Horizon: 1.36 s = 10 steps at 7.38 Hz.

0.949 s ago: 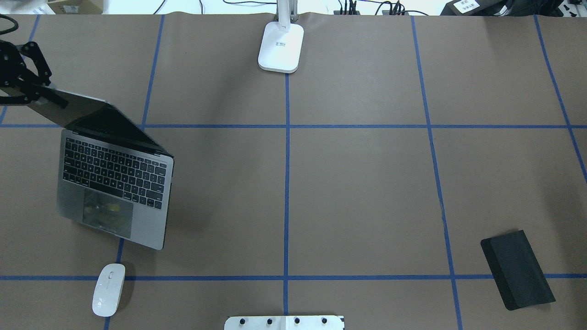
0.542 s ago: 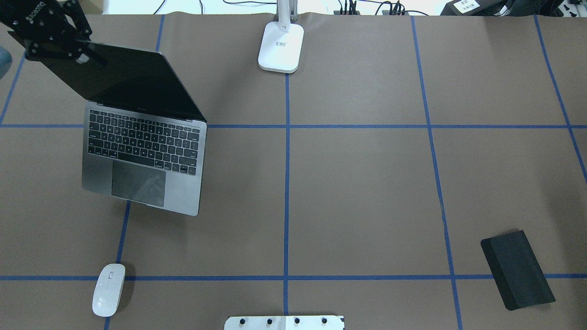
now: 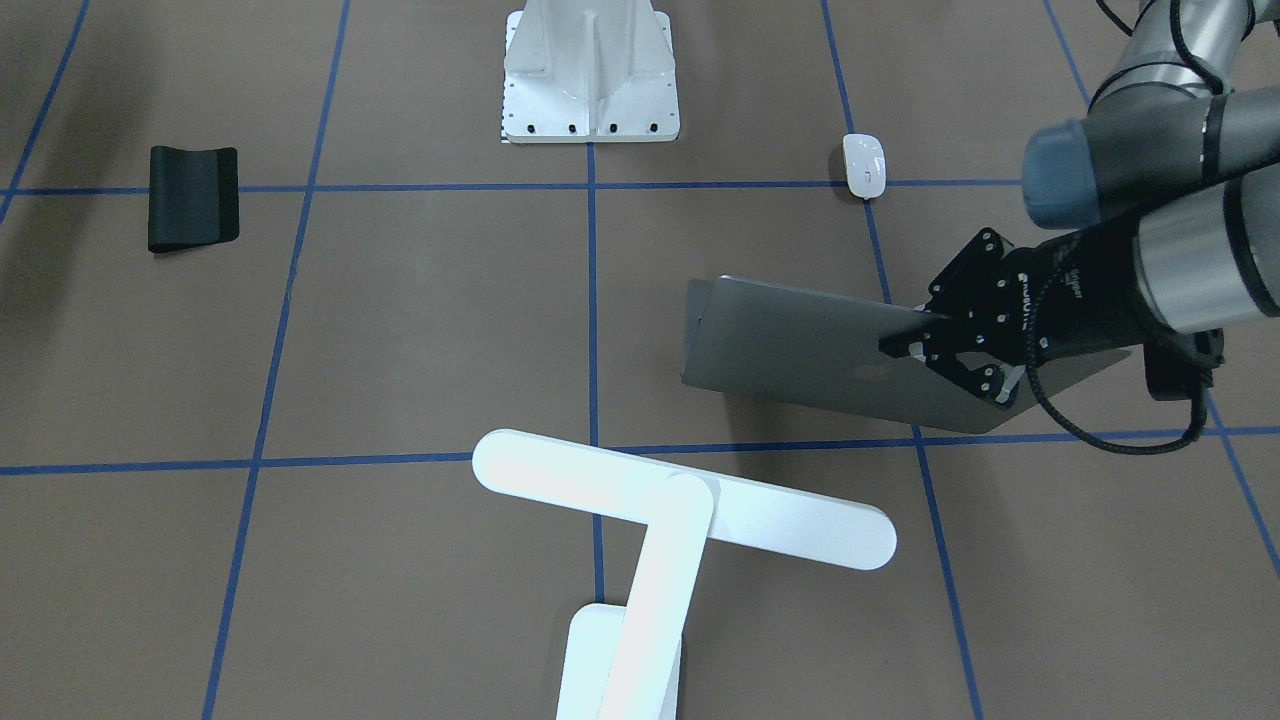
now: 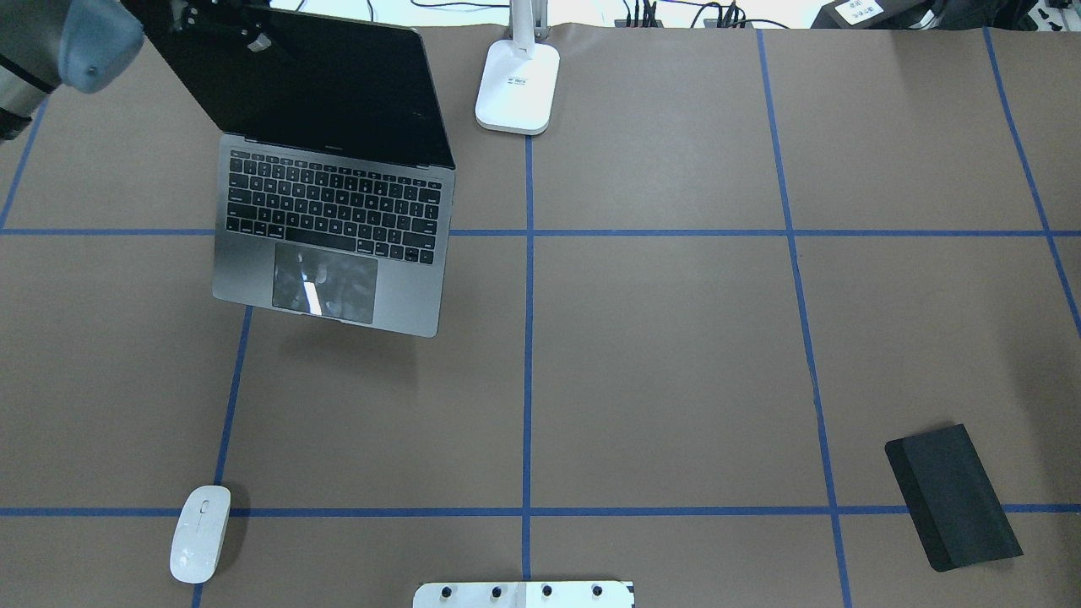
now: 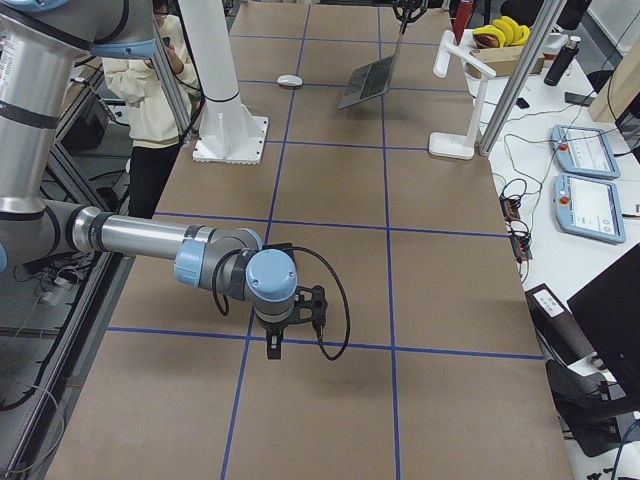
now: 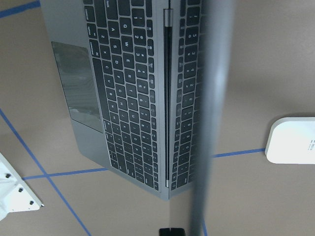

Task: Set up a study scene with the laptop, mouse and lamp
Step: 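Slide the laptop with the left gripper toward the lamp base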

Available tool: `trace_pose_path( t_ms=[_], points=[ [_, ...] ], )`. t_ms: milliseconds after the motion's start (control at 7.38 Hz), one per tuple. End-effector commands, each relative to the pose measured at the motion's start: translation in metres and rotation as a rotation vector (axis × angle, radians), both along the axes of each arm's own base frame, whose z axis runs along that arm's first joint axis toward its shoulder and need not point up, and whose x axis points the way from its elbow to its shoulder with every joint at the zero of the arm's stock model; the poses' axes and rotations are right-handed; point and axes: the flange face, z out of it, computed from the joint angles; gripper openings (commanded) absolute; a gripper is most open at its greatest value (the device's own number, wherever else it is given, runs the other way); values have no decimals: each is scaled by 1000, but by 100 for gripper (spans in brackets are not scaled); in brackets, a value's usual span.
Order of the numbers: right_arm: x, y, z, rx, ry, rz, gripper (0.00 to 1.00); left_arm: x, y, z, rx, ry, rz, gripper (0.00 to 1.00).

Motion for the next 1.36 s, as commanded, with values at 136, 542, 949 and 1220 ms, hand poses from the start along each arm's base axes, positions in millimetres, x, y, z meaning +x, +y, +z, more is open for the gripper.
trace_pose_path(
  t_ms=[136,542,949,1220],
  points=[
    [0,0,4,-12,-1,0,100,60,1,-50,-9,-63,-102,0],
    [0,-5,1,-2,1,2,100,138,12,-44,-12,-54,-239,0],
    [1,-8,1,1,0,2,100,185,3,-13,35,-37,-376,0],
    [1,-8,2,1,1,2,100,210,6,-2,66,-33,-423,0]
  ],
)
